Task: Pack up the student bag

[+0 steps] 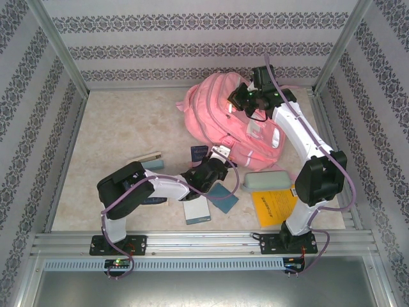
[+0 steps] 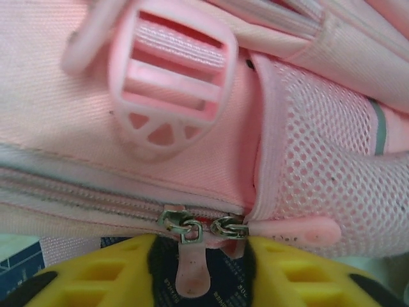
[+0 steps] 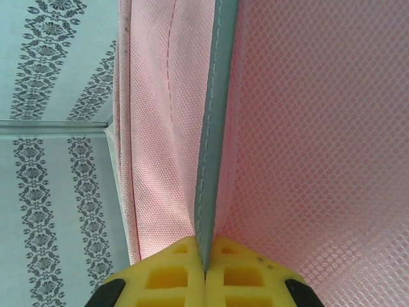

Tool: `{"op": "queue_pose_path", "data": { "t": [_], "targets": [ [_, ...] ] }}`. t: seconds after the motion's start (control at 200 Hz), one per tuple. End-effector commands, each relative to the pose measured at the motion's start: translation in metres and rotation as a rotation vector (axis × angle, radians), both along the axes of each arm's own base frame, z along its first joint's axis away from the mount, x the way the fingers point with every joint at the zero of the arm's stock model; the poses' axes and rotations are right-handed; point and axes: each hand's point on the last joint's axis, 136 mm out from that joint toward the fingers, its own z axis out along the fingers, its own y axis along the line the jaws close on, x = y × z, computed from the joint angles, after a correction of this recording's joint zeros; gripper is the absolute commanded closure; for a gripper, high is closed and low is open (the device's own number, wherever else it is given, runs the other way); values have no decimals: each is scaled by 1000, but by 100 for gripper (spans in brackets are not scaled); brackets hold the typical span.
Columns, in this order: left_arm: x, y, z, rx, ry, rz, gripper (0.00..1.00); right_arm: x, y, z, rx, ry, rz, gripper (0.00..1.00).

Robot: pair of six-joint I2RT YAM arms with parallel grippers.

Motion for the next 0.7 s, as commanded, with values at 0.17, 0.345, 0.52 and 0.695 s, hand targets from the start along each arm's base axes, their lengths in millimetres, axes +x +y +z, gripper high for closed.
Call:
{"op": "queue_pose_path", "data": {
  "t": [0.17,0.345,0.52,0.695],
  "targets": [
    [12,27,4,6,-17,69,83,-4,12,66,85,-175,62,100],
    [13,36,9,-16,-2,42,96,-5,12,65,48,-192,84,100],
    [15,47,20,-45,-17,28,97,-9,12,59,-37,-210,116,100],
    [20,48,32,-50,-27,-5,100,-12,16,51,-94,-210,158,100]
  ]
}}
